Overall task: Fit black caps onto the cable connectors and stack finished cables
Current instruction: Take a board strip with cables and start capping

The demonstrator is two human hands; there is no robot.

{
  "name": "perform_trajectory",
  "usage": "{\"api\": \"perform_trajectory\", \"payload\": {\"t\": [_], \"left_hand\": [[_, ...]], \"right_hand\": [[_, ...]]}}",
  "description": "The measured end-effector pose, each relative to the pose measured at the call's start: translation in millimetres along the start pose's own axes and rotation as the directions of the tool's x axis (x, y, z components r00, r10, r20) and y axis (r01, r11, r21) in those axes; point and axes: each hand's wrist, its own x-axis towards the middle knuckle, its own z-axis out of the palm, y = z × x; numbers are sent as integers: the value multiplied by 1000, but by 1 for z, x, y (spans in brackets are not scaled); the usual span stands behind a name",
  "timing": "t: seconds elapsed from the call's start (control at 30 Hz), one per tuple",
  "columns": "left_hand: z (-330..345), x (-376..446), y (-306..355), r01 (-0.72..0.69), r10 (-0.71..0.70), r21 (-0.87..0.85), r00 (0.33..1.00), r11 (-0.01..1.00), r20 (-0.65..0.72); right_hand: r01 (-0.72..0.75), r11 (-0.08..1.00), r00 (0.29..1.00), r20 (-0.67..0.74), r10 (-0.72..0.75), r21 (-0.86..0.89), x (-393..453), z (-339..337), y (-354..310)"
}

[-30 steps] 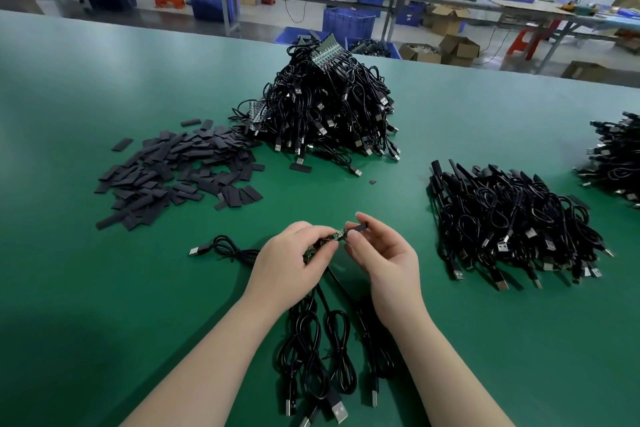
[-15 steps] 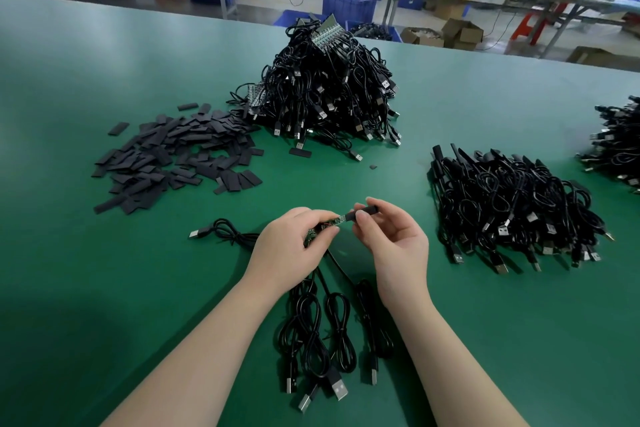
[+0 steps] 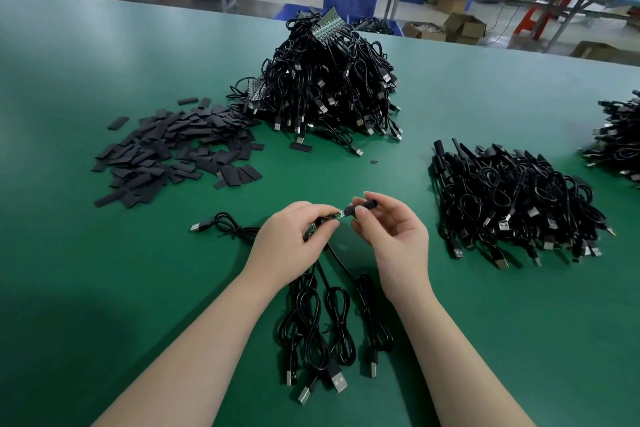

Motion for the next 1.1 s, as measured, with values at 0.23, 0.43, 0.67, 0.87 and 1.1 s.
{"api": "perform_trajectory", "payload": {"t": [0.23,0.43,0.67,0.87,1.1], "left_hand": [[1,1,0,-6,6,-16,1000,1000,6],[1,1,-1,-16,16,-22,1000,1000,4],[0,0,-1,-25,26,-35,1000,999,2],[0,0,-1,-39,39,-45,999,998,4],[0,-1,-3,63,-66,-160,998,985,-11]], "right_hand": [[20,1000,1000,5,-20,-21,-1,1,0],[22,1000,1000,-13,-22,-20,-1,1,0],[-15,999,999,35,17,-40,-1,0,3],[-15,998,999,46,18,-58,0,-2,1],[-18,996,998,57,23,-84,-1,0,2]]}}
